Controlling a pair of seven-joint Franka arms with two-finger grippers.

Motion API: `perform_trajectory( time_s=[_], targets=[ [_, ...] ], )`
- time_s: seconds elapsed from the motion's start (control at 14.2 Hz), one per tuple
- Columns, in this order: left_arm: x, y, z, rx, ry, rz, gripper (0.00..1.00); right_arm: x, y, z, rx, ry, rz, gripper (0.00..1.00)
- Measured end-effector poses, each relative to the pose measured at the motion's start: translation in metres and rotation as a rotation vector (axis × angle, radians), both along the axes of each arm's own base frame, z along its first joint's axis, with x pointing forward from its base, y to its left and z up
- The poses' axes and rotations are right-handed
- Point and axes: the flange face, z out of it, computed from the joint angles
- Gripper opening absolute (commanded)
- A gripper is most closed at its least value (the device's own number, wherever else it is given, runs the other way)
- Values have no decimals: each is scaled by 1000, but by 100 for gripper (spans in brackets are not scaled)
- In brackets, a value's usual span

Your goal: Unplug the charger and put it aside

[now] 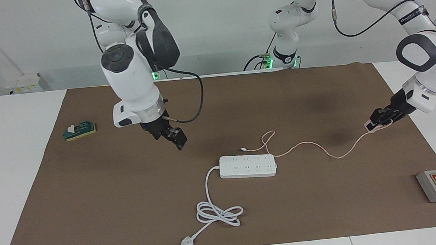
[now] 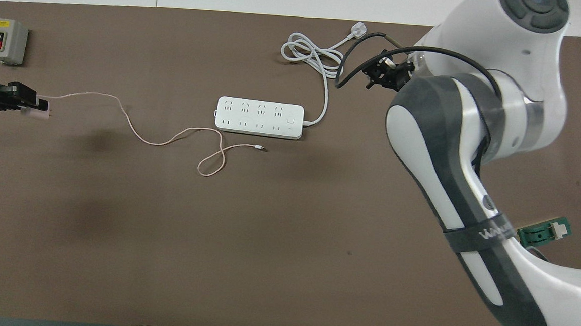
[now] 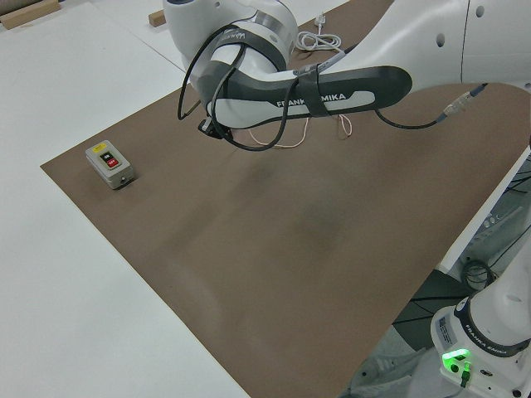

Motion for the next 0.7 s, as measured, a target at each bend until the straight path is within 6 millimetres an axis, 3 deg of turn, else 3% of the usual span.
perform_trajectory(
  time_s=[0.21,0.42,0.7],
  targets=[
    [-5,8,-30,-87,-5,-49,0,-11,-28,38,-11,-34,11,100],
    [-21,22,-59,-207,10,-119,0,-15,-56,54,-49,-59,72,100],
    [-55,72,-101,-356,25,-160,0,-8,-141,59,-72,-74,221,100]
  ],
)
